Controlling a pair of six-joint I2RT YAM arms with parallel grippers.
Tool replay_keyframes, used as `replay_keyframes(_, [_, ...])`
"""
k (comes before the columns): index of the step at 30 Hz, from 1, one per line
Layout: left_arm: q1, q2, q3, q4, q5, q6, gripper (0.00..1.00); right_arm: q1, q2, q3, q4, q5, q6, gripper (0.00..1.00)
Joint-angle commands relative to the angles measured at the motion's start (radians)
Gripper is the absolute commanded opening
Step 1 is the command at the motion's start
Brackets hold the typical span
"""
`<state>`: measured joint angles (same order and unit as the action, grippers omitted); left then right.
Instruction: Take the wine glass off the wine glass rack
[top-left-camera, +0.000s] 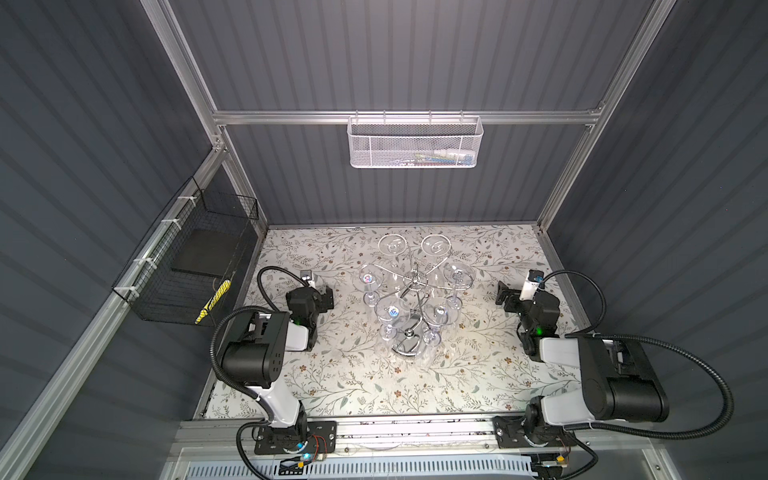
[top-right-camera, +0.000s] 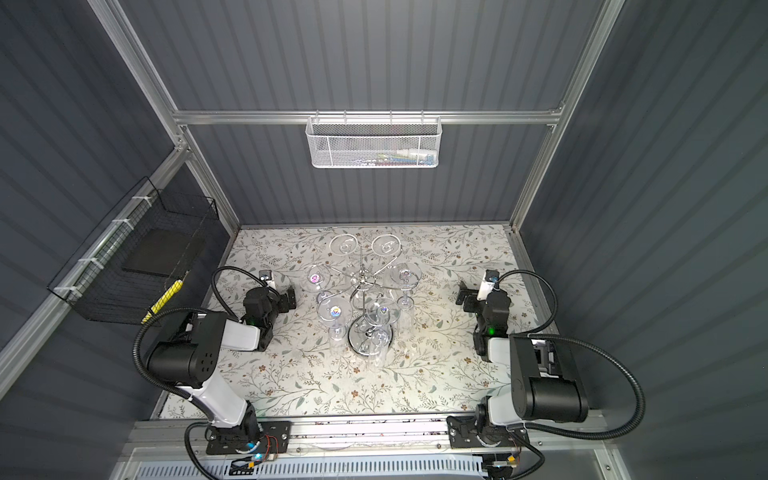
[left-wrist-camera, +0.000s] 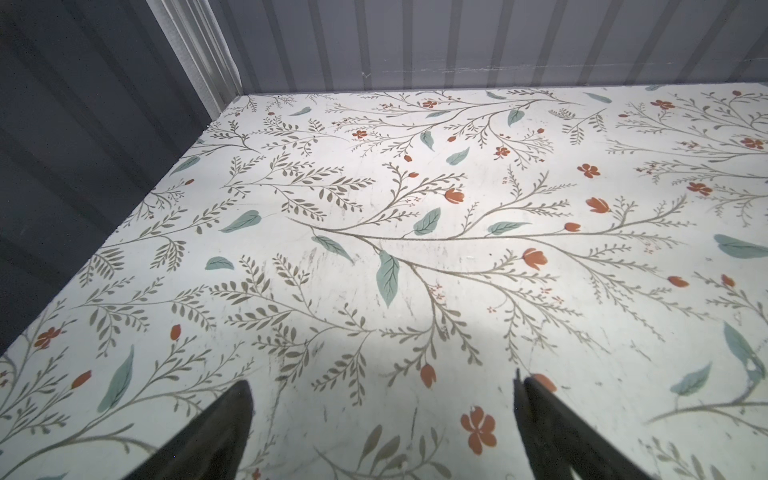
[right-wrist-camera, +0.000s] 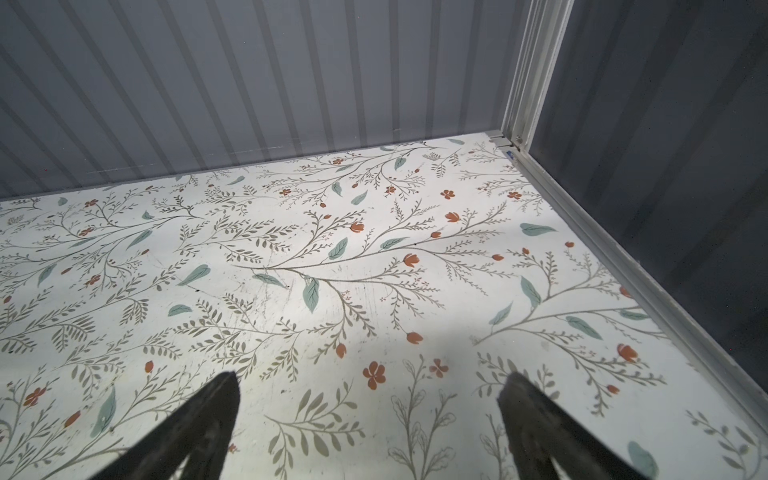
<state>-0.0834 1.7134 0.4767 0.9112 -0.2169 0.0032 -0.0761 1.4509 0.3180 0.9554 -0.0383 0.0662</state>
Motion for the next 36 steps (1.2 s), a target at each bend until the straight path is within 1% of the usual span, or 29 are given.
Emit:
replay_keyframes(1, [0.006, 0.005, -0.005, 0.003, -0.008, 0.001, 1.00, 0.003, 0.005, 0.011, 0.006, -0.003, -0.012, 0.99])
replay_keyframes(17, [0.007, 0.007, 0.001, -0.005, -0.009, 0.001, 1.00, 0.004, 0.006, 0.012, 0.004, -0.003, -0.012, 0.99])
replay_keyframes(21, [0.006, 0.008, 0.001, -0.005, -0.008, 0.001, 1.00, -0.015, 0.006, 0.015, 0.000, -0.041, 0.000, 0.99])
replay_keyframes(25, [0.005, 0.008, 0.000, -0.005, -0.008, 0.001, 1.00, -0.016, 0.010, 0.024, -0.014, -0.041, 0.000, 0.99])
replay_keyframes(28, [0.006, -0.004, -0.004, 0.009, -0.012, 0.003, 1.00, -0.014, -0.017, 0.014, 0.004, -0.025, 0.007, 0.99])
replay_keyframes(29, [0.005, -0.035, 0.017, -0.053, -0.025, -0.004, 1.00, -0.013, -0.063, 0.026, -0.056, -0.010, 0.007, 0.99])
replay_keyframes(30, [0.006, -0.094, 0.061, -0.176, -0.033, -0.006, 1.00, -0.010, -0.140, 0.058, -0.179, 0.010, 0.010, 0.99])
replay_keyframes(31, [0.007, -0.159, 0.124, -0.341, -0.037, -0.009, 1.00, -0.010, -0.220, 0.102, -0.312, 0.028, 0.023, 0.99])
replay_keyframes(32, [0.007, -0.211, 0.177, -0.452, -0.024, 0.000, 1.00, -0.010, -0.285, 0.145, -0.428, 0.035, 0.044, 0.99])
replay_keyframes(34, [0.007, -0.311, 0.297, -0.659, 0.019, 0.042, 1.00, -0.009, -0.432, 0.265, -0.690, 0.018, 0.083, 0.99])
replay_keyframes(36, [0.007, -0.370, 0.430, -0.842, 0.034, 0.050, 1.00, -0.006, -0.511, 0.378, -0.879, -0.003, 0.116, 0.99])
